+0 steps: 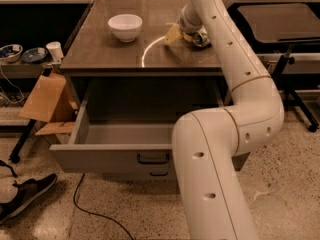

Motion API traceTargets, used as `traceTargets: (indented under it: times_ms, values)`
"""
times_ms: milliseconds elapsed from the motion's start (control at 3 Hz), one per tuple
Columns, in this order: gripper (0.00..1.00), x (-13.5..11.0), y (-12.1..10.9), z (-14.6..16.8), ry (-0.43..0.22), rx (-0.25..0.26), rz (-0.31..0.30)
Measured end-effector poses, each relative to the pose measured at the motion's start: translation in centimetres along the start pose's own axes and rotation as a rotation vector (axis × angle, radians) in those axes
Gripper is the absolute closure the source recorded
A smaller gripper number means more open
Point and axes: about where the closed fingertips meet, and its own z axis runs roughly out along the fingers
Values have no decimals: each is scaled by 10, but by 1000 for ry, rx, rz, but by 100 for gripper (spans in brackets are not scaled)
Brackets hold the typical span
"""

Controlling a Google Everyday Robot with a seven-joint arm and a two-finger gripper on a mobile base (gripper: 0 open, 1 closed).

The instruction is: Place sponge into top drawer

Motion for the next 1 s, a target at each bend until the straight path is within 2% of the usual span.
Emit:
traceTargets:
  times_ms: [333,667,1000]
  values:
    - [54,-5,4,-7,0,-5,-19]
    - [69,-14,9,-13,-8,-5,-36]
    - [78,-25,18,-18,-15,-11,-60]
